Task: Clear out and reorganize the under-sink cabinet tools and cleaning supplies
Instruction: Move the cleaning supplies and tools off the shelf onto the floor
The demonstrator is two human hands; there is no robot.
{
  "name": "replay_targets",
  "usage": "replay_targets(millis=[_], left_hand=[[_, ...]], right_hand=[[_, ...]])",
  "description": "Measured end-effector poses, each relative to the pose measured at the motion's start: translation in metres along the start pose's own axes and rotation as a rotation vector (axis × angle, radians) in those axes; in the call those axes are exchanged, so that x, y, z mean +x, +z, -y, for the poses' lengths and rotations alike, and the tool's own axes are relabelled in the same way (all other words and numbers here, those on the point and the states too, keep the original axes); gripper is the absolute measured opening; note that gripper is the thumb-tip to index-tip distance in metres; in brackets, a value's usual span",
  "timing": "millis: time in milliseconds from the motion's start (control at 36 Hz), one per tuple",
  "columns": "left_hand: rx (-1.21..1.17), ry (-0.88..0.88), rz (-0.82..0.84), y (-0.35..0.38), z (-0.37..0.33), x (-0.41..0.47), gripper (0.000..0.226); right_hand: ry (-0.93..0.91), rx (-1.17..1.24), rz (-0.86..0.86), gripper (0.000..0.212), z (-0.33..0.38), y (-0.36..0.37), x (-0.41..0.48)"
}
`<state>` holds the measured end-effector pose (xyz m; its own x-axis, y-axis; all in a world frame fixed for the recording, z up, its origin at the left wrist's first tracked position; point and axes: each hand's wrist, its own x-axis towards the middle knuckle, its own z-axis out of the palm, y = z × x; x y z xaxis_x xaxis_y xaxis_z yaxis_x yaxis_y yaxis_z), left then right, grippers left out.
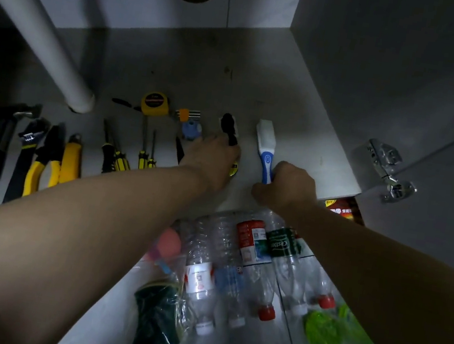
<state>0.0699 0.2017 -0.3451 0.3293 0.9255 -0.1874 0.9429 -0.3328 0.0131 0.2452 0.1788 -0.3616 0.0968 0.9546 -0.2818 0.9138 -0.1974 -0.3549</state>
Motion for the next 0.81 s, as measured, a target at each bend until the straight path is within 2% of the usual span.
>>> replay_targets(millis=[111,194,278,389,528,667,806], left_hand=[[-0.002,-0.003,-0.025,-0.001,-0.003,-0.003,0.044],[-0.123,-0.038,-0.067,-0.013,-0.001,-0.01,0.048],[-0.31,-0.072,-0.084,-0.037,0.01,-0.024,0.047],[-0.446,-0.138,-0.127,-0.066,0.038,-0.056,0.045],[-0.567,-0.238,-0.273,-0.079,0.075,-0.121,0.043],[-0.726,-0.446,-0.378,-0.062,0.107,-0.197,0.042],[-0.754,-0.664,-0.444,-0.02,0.125,-0.27,0.039]], right_hand=[[0.014,0.023,0.039,0.042,-0.01,-0.004,-0.013],[-0.005,0.056,0.039,0.039,-0.012,-0.004,-0.025],[-0.071,0.084,0.037,0.036,-0.007,-0.006,-0.038],[-0.184,0.198,0.052,0.03,0.016,-0.014,-0.058],[-0.339,0.335,0.151,0.024,0.067,-0.028,-0.102],[-0.527,0.23,0.294,0.024,0.112,-0.033,-0.157],[-0.619,0.058,0.427,0.024,0.142,-0.011,-0.201]])
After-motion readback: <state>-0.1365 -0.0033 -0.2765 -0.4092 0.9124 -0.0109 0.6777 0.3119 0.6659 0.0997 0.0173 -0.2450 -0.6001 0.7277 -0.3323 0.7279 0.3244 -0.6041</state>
